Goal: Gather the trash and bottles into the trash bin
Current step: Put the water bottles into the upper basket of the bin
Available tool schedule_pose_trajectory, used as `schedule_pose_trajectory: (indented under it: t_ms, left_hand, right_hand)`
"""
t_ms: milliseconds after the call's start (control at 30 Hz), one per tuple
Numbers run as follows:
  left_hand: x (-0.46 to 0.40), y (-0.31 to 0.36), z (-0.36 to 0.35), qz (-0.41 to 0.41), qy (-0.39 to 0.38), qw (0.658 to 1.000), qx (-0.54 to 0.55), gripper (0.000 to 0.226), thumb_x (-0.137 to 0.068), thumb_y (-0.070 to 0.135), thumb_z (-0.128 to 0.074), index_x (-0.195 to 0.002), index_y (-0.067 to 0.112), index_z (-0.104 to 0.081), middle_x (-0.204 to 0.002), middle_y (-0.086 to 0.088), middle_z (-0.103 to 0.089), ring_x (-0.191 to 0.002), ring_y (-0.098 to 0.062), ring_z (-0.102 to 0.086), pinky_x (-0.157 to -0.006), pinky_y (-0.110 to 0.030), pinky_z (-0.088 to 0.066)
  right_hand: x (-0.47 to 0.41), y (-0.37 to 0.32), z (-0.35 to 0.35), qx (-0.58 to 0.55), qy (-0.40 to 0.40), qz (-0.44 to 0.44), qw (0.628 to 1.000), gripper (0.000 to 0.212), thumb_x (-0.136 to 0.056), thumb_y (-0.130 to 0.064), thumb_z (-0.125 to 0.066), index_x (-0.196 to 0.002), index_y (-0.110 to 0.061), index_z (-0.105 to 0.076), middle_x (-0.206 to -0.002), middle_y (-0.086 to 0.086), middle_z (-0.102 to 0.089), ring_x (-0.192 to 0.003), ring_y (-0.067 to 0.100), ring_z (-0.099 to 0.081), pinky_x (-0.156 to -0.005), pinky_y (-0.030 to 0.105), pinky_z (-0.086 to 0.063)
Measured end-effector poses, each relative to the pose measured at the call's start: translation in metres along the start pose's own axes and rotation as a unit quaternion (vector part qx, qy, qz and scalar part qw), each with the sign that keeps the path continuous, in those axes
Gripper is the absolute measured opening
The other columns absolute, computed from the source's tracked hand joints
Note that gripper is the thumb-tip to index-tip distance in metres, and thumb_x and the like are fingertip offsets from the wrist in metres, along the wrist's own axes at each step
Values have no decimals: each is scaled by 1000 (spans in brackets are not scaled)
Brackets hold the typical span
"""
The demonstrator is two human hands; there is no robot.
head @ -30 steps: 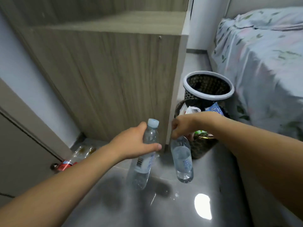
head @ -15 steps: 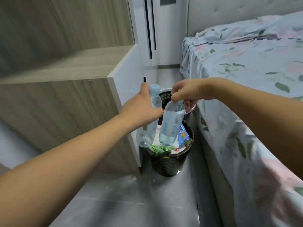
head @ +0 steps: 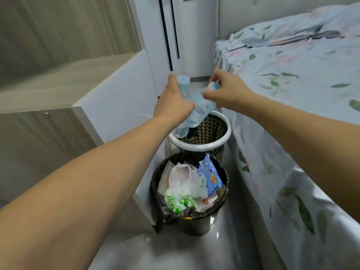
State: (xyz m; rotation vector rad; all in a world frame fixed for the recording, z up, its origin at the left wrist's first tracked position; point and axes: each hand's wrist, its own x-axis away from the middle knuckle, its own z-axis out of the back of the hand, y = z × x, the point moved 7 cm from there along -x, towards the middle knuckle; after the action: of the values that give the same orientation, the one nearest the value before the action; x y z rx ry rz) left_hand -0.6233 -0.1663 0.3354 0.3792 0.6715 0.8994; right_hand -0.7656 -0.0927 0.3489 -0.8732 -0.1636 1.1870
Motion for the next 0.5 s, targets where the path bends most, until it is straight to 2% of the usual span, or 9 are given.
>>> schedule_pose_trajectory:
  t_ms: [100,200,367,433,500]
  left_hand:
    - [-33,-12,-23,12,7,999,37,62,-76,29,-66,-124,22,-27,-112,-9,-51,-88,-28,-56,-71,-41,-53]
    - [-61,-25,-48,26,2,997,75,56,-81,33,-65,-122,21,-30,-113,-7,-51,-92,-26,-56,-72,-35,-46]
    - [-94,-59,-90,67,-16,991,113,51,-88,38,-59,-129,21,-32,-120,-7,-51,-99,-27,-55,-76,-34,-43]
    - [-101,-74,-108,82,-22,992,97,47,-90,39,-57,-129,19,-38,-123,-9,-47,-107,-29,-52,-85,-38,-46]
    - [-106,-92,-125,108,-24,993,36,45,-91,40,-56,-129,19,-43,-128,-11,-39,-119,-31,-42,-98,-40,-40]
  right_hand:
    - [-28,27,-7,24,30,-9,999,39,-78,-37,-64,-110,-18,-53,-95,2,-56,-83,23,-58,-72,33,-47]
    - [-54,55,-19,49,26,-21,998,40,-81,-35,-63,-114,-16,-53,-97,2,-54,-84,20,-50,-70,28,-35]
    - [-88,94,-51,74,-17,-43,996,42,-84,-35,-60,-120,-15,-51,-104,3,-55,-89,21,-53,-73,31,-42]
    - [-96,108,-67,94,-51,-45,993,39,-87,-33,-57,-120,-14,-51,-106,6,-56,-90,23,-56,-72,33,-45]
    - [-104,124,-82,117,-89,-43,988,37,-88,-34,-56,-120,-15,-51,-111,7,-58,-92,23,-56,-74,34,-49]
